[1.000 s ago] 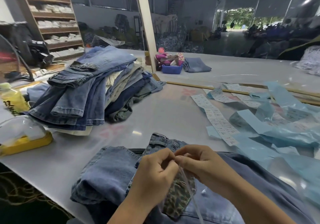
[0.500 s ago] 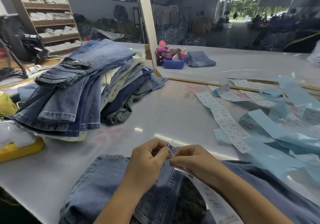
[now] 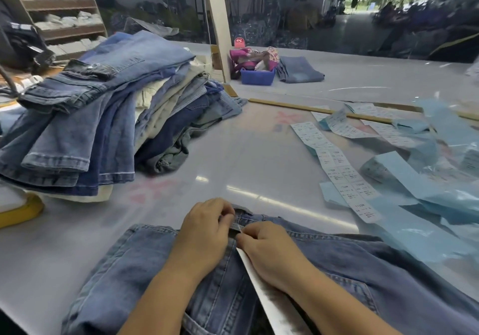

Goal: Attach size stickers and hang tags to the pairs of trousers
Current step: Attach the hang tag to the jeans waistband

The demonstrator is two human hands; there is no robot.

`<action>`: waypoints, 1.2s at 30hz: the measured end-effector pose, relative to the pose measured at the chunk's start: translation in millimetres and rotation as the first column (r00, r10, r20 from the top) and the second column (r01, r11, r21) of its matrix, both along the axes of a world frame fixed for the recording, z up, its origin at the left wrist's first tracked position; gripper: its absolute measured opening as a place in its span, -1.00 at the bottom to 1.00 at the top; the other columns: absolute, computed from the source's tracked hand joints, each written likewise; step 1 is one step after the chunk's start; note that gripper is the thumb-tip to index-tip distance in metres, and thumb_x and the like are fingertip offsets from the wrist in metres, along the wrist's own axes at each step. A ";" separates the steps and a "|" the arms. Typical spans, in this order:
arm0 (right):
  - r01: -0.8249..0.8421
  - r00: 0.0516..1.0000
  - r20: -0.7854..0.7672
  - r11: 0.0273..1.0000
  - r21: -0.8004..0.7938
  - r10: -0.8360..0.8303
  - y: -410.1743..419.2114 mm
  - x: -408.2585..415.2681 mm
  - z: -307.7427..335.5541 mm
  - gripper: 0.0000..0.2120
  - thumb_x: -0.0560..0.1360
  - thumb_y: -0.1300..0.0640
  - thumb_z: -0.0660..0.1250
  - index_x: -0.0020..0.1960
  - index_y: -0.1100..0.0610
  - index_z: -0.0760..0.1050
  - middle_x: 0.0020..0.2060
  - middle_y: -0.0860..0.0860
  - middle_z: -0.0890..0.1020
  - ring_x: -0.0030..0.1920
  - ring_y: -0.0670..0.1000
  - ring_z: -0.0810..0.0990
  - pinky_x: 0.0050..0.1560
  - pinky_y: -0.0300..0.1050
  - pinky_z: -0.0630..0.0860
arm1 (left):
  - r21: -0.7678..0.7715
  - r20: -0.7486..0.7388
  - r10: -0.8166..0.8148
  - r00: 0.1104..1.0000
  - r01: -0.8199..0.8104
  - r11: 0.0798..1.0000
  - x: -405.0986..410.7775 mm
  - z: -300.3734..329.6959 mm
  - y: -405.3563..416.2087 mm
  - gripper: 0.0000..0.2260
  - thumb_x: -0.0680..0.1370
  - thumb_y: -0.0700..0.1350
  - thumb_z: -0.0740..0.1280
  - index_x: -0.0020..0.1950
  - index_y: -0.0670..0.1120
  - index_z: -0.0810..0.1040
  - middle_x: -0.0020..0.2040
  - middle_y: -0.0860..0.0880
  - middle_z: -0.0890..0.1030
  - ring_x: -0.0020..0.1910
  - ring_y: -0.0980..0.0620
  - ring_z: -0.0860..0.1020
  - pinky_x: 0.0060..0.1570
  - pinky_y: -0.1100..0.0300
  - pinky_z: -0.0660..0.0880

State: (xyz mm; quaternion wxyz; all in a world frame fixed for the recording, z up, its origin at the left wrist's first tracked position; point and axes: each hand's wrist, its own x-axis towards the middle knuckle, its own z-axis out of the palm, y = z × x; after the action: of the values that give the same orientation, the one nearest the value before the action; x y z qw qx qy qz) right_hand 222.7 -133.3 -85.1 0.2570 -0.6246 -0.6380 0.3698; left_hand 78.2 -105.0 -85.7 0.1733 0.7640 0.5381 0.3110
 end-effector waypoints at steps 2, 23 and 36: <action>-0.009 0.999 0.037 1.000 -0.009 0.010 2.4 -1.5 -0.6 -0.64 0.54 0.06 0.23 -0.40 0.08 0.27 -0.54 -0.04 0.32 -0.48 -0.09 0.25 -0.39 -0.12 0.17 | -0.006 -0.077 -0.046 0.996 0.045 0.999 -1.5 2.7 0.9 -0.83 0.56 -0.13 0.31 -0.12 0.15 0.44 -0.16 0.23 0.50 -0.06 0.15 0.42 0.01 0.18 0.33; 0.126 0.944 0.263 0.953 0.275 -0.201 -4.7 -14.3 -17.9 -0.75 0.57 -0.02 0.08 -0.27 0.00 0.30 -0.33 -0.05 0.47 -0.32 0.02 0.43 -0.46 -0.13 0.15 | -0.253 0.117 -0.098 0.988 0.125 0.959 -3.4 12.2 -5.5 -0.87 0.53 -0.07 0.38 -0.20 0.11 0.56 -0.26 0.19 0.58 -0.35 0.22 0.46 -0.31 0.39 0.36; 0.054 0.934 0.268 0.835 0.547 -0.236 -16.3 -11.1 -13.1 -0.81 0.47 0.07 0.18 -0.30 0.09 0.40 -0.37 0.02 0.55 -0.40 0.11 0.51 -0.44 -0.11 0.26 | -0.512 0.327 0.034 0.944 0.146 0.847 -4.1 23.9 0.7 -0.74 0.57 -0.26 0.30 -0.18 0.04 0.65 -0.39 0.05 0.61 -0.42 0.18 0.52 -0.39 0.33 0.44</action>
State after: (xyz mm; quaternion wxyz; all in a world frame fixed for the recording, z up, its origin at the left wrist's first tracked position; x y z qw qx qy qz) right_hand 211.6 -149.6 -98.2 0.3388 -0.6281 -0.6987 0.0501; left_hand 74.1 -104.3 -61.9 0.4719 0.6404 0.5442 0.2665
